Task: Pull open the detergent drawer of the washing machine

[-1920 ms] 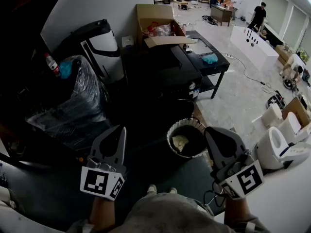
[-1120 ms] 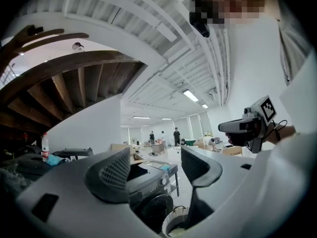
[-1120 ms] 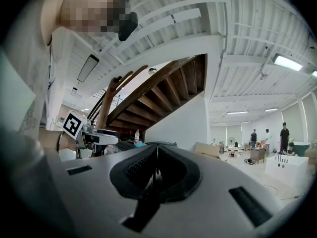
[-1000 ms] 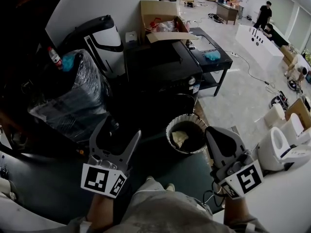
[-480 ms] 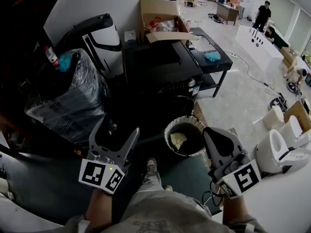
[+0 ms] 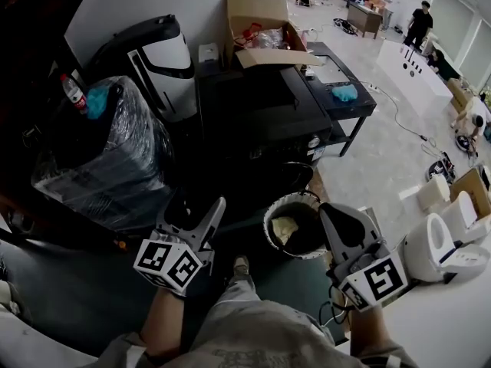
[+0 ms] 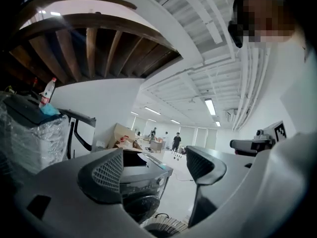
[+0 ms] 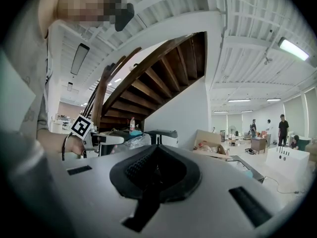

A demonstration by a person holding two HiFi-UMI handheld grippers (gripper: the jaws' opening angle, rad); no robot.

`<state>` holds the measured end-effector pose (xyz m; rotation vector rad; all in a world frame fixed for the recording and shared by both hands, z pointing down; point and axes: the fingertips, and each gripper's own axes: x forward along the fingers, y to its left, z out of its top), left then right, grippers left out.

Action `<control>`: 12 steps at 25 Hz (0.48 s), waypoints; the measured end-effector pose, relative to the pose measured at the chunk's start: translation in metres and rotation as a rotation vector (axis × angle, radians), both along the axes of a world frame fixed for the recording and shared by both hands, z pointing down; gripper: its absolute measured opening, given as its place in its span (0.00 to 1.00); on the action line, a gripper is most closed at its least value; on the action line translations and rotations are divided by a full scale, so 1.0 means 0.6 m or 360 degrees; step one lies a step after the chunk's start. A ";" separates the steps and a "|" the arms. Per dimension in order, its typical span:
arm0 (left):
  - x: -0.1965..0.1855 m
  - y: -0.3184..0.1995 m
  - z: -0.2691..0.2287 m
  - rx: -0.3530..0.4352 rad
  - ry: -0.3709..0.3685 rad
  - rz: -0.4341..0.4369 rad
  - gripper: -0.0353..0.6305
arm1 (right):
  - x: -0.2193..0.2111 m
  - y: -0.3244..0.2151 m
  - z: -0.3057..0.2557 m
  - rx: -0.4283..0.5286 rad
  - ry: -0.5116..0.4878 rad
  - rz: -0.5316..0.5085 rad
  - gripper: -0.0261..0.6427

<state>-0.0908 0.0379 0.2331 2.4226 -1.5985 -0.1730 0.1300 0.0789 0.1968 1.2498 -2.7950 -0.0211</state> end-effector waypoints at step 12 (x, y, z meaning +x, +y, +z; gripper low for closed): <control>-0.067 -0.195 0.176 -0.0311 0.0526 0.0066 0.65 | -0.112 -0.174 0.082 -0.0181 0.0062 -0.0008 0.09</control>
